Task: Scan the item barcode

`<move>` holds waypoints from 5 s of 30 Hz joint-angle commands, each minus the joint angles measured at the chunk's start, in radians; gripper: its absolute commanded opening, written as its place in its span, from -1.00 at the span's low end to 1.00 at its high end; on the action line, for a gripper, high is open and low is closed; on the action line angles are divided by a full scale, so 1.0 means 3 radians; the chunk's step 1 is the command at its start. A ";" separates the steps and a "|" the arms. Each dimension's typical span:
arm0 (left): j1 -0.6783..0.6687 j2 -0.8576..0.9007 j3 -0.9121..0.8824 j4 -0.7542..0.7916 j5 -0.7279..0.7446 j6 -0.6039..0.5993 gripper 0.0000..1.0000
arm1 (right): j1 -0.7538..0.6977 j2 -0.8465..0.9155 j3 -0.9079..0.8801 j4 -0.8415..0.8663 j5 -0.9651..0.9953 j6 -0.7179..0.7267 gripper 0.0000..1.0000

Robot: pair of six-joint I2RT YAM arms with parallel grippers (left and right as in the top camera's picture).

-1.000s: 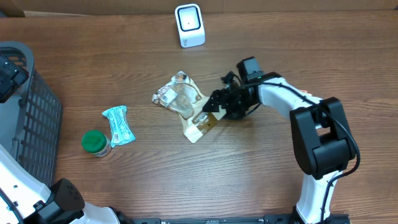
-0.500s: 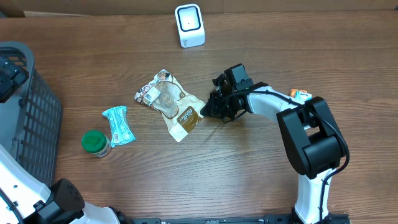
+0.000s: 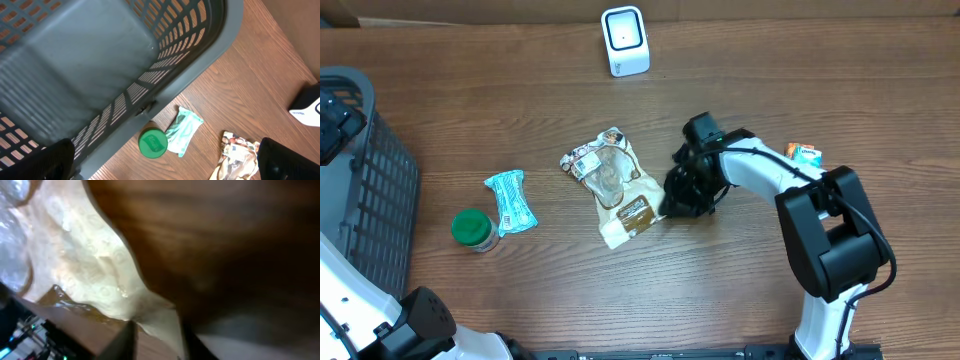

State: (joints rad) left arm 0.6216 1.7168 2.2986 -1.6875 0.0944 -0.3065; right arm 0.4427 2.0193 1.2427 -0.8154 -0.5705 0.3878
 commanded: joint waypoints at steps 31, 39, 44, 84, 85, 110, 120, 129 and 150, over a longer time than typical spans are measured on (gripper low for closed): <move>-0.0023 -0.0008 0.0004 -0.0006 0.0022 0.0050 0.99 | -0.0004 0.0477 0.0365 0.0266 -0.0192 -0.0830 0.62; -0.0023 -0.0008 0.0004 -0.0006 0.0022 0.0050 0.99 | 0.0229 0.0556 0.0350 0.0557 0.0359 -0.0144 0.25; -0.0023 -0.0008 0.0004 -0.0006 0.0022 0.0050 0.99 | 0.0303 0.0571 0.0350 0.0636 0.0456 -0.0052 -0.28; -0.0023 -0.0008 0.0004 -0.0006 0.0022 0.0050 0.99 | 0.0075 -0.0684 0.0407 -0.0273 0.0978 -0.0450 -0.92; -0.0023 -0.0008 0.0004 -0.0006 0.0022 0.0050 0.99 | 0.0075 -0.0710 0.0415 -0.0277 0.0979 -0.0456 -0.92; -0.0023 -0.0008 0.0004 -0.0006 0.0022 0.0050 0.99 | 0.0072 -0.1114 0.0556 -0.0456 0.1114 -0.0511 -0.92; -0.0023 -0.0008 0.0004 -0.0006 0.0022 0.0050 0.99 | 0.0072 -0.1114 0.0556 -0.0383 0.1113 -0.0511 -0.92; -0.0023 -0.0008 0.0004 -0.0006 0.0022 0.0050 0.99 | 0.0072 -0.1114 0.0556 -0.0383 0.1113 -0.0511 -0.92; -0.0023 -0.0008 0.0004 -0.0006 0.0022 0.0050 0.99 | 0.0072 -0.1114 0.0556 -0.0484 0.1077 -0.0510 -0.92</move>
State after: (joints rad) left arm 0.6216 1.7168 2.2986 -1.6878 0.0944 -0.3069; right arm 0.4599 1.6951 1.3926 -0.9524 -0.2474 0.2386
